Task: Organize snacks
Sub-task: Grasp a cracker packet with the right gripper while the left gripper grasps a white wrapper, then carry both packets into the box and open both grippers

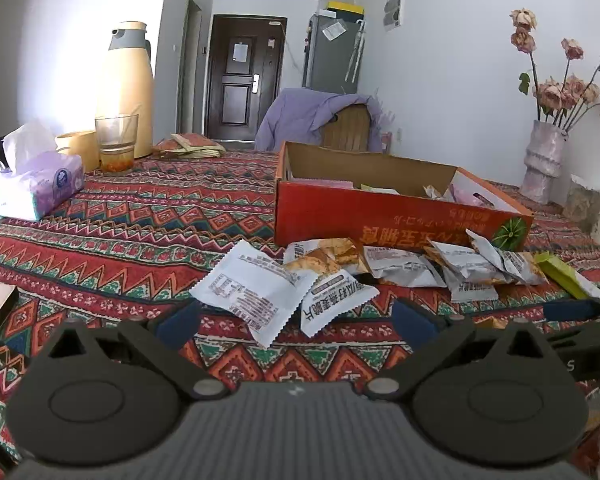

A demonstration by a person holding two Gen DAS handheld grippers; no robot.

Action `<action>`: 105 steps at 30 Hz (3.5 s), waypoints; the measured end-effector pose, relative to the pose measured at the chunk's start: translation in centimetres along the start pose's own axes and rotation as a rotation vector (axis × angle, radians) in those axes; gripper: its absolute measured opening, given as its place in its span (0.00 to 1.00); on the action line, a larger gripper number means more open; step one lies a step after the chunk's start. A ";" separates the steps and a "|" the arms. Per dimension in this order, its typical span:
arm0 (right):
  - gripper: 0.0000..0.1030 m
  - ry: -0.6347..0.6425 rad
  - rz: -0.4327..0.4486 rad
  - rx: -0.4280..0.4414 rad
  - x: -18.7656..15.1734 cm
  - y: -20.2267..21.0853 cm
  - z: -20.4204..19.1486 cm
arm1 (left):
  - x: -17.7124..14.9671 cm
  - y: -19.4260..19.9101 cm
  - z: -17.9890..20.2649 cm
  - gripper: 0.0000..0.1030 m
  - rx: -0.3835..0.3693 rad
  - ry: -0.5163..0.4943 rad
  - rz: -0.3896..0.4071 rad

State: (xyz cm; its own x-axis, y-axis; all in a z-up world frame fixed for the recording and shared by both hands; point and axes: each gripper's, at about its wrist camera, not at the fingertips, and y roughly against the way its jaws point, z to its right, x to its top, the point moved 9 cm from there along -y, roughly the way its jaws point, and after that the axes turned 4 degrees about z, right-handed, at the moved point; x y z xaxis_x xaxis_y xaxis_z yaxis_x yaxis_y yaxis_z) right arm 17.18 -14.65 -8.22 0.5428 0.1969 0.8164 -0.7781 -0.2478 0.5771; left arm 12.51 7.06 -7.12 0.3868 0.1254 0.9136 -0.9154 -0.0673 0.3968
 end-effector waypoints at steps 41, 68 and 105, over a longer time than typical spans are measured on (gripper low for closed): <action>0.38 -0.097 0.234 -0.037 1.8 2.3 7.8 | 3.5 -4.8 -4.1 1.00 0.216 0.165 -0.171; 0.38 -0.077 0.217 -0.074 1.6 2.2 7.6 | 1.0 -6.7 -6.9 0.79 0.158 0.091 -0.323; 0.38 -0.041 0.272 -0.056 2.3 3.7 6.2 | 4.3 -1.8 -1.3 0.41 0.114 -0.030 -0.101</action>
State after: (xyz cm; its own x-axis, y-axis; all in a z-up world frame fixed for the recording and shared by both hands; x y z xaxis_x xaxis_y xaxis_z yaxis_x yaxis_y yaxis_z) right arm 17.56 -21.02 -4.11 0.3227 0.0917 0.9420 -0.9128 -0.2330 0.3354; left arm 15.72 9.00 -3.99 0.4807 0.1080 0.8702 -0.8539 -0.1681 0.4925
